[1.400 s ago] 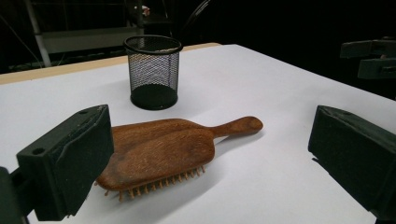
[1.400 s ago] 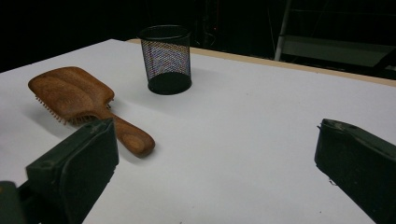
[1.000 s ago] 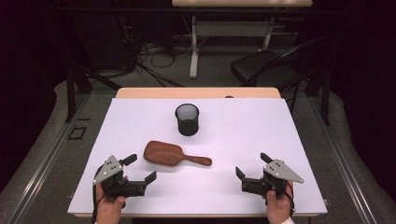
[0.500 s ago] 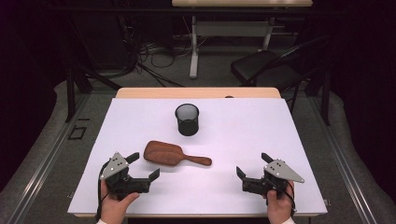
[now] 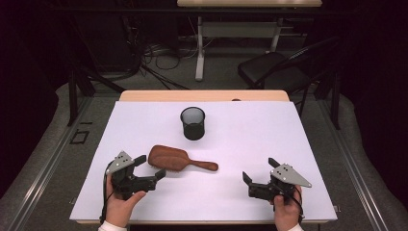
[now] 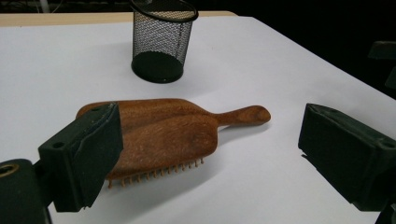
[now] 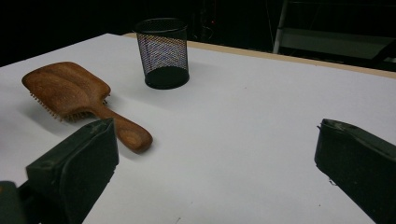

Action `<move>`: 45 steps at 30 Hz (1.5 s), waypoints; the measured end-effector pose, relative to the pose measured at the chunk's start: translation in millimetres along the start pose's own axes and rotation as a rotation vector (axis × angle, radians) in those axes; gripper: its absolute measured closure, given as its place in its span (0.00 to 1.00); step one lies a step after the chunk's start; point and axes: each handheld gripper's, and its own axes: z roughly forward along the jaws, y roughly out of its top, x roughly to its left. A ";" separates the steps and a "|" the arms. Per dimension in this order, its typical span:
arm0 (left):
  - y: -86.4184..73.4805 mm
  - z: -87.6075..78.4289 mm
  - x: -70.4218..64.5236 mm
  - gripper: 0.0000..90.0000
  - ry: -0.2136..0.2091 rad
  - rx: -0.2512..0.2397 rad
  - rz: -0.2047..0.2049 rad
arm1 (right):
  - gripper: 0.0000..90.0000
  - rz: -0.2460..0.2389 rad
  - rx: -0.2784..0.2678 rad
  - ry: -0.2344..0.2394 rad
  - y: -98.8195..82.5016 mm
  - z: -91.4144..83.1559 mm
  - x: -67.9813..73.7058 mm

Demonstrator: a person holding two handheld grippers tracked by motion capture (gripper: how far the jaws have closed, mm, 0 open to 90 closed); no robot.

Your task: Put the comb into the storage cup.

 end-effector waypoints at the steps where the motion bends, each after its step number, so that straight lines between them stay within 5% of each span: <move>1: 4.4 0.5 0.3 0.08 -0.002 0.001 0.001 | 0.00 -0.006 -0.001 0.002 -0.1 0.9 0.0; 13: 27.0 12.3 -0.2 0.06 0.031 0.025 0.049 | 0.00 -0.002 0.006 0.009 -0.3 2.4 0.5; 21: 38.5 31.0 -3.0 0.01 0.046 0.096 0.064 | 0.00 -0.006 0.011 0.014 -0.7 2.9 0.6; 32: 53.5 48.6 -7.3 0.00 0.055 0.108 0.039 | 0.00 -0.008 0.017 0.022 -1.0 3.0 1.1; 45: 59.2 58.3 3.6 0.00 0.093 0.129 -0.009 | 0.01 -0.011 0.024 0.032 -1.8 4.7 1.1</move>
